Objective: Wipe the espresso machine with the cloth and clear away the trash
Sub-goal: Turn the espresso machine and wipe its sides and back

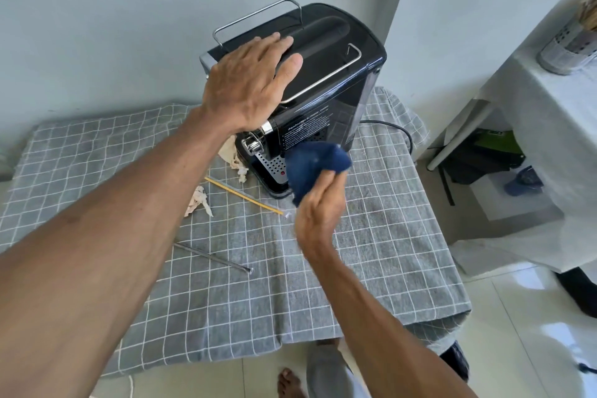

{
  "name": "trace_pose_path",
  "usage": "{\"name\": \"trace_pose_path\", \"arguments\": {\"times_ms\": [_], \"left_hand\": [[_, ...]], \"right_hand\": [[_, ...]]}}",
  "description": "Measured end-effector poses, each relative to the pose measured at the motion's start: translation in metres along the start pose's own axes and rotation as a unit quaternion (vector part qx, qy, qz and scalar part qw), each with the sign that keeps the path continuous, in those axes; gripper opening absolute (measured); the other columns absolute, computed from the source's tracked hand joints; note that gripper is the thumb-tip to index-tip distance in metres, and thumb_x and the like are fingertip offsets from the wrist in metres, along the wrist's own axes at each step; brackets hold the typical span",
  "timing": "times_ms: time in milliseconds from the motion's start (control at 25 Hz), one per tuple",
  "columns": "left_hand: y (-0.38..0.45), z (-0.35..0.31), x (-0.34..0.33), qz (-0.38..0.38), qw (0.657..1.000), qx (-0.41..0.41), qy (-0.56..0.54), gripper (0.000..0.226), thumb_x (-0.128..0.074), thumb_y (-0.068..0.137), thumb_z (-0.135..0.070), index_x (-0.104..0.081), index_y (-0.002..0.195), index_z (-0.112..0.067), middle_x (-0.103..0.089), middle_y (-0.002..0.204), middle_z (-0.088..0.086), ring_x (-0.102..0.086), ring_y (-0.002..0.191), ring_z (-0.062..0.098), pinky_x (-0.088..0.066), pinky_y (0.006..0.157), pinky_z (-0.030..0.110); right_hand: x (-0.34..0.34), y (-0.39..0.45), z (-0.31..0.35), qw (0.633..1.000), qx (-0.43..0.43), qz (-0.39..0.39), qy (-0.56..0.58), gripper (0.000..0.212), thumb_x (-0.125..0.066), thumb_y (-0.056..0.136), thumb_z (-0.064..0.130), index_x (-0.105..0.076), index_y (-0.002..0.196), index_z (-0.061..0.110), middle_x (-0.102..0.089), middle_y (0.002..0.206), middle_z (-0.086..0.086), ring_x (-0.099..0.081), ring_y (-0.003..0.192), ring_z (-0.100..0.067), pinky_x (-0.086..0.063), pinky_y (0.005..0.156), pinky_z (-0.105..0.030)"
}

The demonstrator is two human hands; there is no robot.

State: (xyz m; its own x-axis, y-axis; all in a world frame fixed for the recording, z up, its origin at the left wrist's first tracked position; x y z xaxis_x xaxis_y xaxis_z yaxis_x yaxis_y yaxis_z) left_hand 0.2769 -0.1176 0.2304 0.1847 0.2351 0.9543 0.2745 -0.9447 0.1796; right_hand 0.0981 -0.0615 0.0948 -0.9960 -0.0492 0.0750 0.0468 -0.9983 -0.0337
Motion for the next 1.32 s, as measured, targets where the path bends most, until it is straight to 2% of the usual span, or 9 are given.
{"name": "trace_pose_path", "arguments": {"times_ms": [80,160,400,560,680,840,960,1040,1320], "left_hand": [[-0.001,-0.001,0.000,-0.005,1.000,0.000,0.007,0.077,-0.004,0.100,-0.067,-0.033,0.160,-0.029,-0.033,0.167,-0.003,-0.029,0.154,0.020,-0.024,0.125,0.045],[-0.001,-0.002,0.000,-0.011,1.000,0.003,0.016,0.077,-0.003,0.100,-0.067,-0.034,0.160,-0.030,-0.034,0.166,-0.003,-0.031,0.153,0.020,-0.026,0.124,0.046],[0.000,-0.003,-0.001,-0.019,1.000,0.006,0.023,0.077,-0.003,0.100,-0.066,-0.036,0.159,-0.029,-0.036,0.166,-0.002,-0.033,0.152,0.021,-0.029,0.122,0.047],[0.000,-0.005,0.000,-0.016,1.000,0.002,0.022,0.078,-0.003,0.099,-0.065,-0.036,0.159,-0.027,-0.036,0.166,-0.001,-0.033,0.152,0.021,-0.028,0.123,0.047],[-0.003,-0.006,0.003,-0.044,0.999,-0.008,0.016,0.075,-0.007,0.101,-0.063,-0.042,0.157,-0.026,-0.041,0.163,-0.002,-0.038,0.149,0.020,-0.032,0.119,0.045],[-0.005,-0.005,0.003,-0.054,0.998,-0.029,0.020,0.075,-0.010,0.102,-0.064,-0.043,0.156,-0.024,-0.043,0.162,-0.001,-0.040,0.148,0.019,-0.035,0.117,0.045],[-0.005,-0.005,0.003,-0.043,0.998,-0.031,0.033,0.076,-0.009,0.102,-0.065,-0.039,0.158,-0.024,-0.039,0.164,-0.001,-0.037,0.150,0.020,-0.033,0.119,0.045],[-0.006,-0.004,0.002,-0.032,0.998,-0.031,0.039,0.074,-0.009,0.103,-0.064,-0.035,0.160,-0.024,-0.035,0.167,0.000,-0.032,0.153,0.021,-0.029,0.122,0.045],[-0.006,-0.004,0.000,-0.028,0.998,-0.038,0.047,0.077,-0.008,0.101,-0.066,-0.034,0.161,-0.025,-0.033,0.167,0.000,-0.031,0.154,0.021,-0.028,0.123,0.045]], "right_hand": [[0.034,0.024,0.003,0.992,-0.005,-0.125,-0.026,0.033,-0.031,0.101,0.057,-0.056,0.109,0.036,-0.068,0.091,0.018,-0.063,0.080,0.007,-0.053,0.073,-0.023],[0.061,0.045,-0.006,0.983,-0.042,-0.177,0.009,0.026,-0.030,0.106,0.049,-0.054,0.103,0.039,-0.065,0.088,0.029,-0.061,0.077,0.014,-0.048,0.071,-0.010],[0.052,0.062,-0.066,0.979,-0.199,-0.050,-0.018,0.041,-0.028,0.113,0.037,-0.046,0.145,0.019,-0.054,0.120,0.008,-0.053,0.113,-0.014,-0.039,0.102,-0.036],[0.006,0.050,-0.077,0.983,-0.082,0.101,-0.131,0.025,-0.034,0.112,0.026,-0.053,0.116,0.010,-0.060,0.097,-0.010,-0.056,0.083,-0.023,-0.046,0.076,-0.041],[-0.004,0.037,-0.086,0.958,0.038,0.133,-0.250,0.033,-0.036,0.112,0.020,-0.056,0.124,-0.004,-0.058,0.124,-0.025,-0.058,0.107,-0.039,-0.052,0.090,-0.050],[-0.008,0.035,-0.088,0.927,0.114,0.163,-0.317,0.038,-0.036,0.113,0.023,-0.056,0.129,-0.005,-0.051,0.143,-0.021,-0.057,0.120,-0.033,-0.053,0.099,-0.051],[-0.030,0.036,-0.096,0.850,0.131,0.277,-0.429,0.053,-0.026,0.114,0.029,-0.033,0.159,0.003,-0.021,0.170,-0.017,-0.018,0.158,-0.031,-0.013,0.130,-0.040],[-0.050,0.040,-0.094,0.799,0.163,0.323,-0.481,0.055,-0.021,0.113,0.030,-0.023,0.162,0.005,-0.012,0.172,-0.017,-0.002,0.161,-0.032,0.007,0.128,-0.039],[-0.029,0.047,-0.100,0.716,0.252,0.369,-0.536,0.057,-0.022,0.112,0.022,-0.010,0.163,0.002,-0.005,0.173,-0.017,0.002,0.161,-0.031,0.012,0.125,-0.037]]}}
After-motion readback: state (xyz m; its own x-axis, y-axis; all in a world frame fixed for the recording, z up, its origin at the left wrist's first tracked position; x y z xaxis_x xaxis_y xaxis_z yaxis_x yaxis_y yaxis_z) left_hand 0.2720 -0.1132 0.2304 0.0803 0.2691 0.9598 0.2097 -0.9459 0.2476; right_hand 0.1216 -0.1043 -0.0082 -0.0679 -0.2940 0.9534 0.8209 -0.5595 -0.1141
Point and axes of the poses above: each hand's wrist, its own y-axis towards the middle knuckle, its own x-axis out of the back of the hand, z = x × y, the point moved 3 cm from there along y, towards the middle knuckle
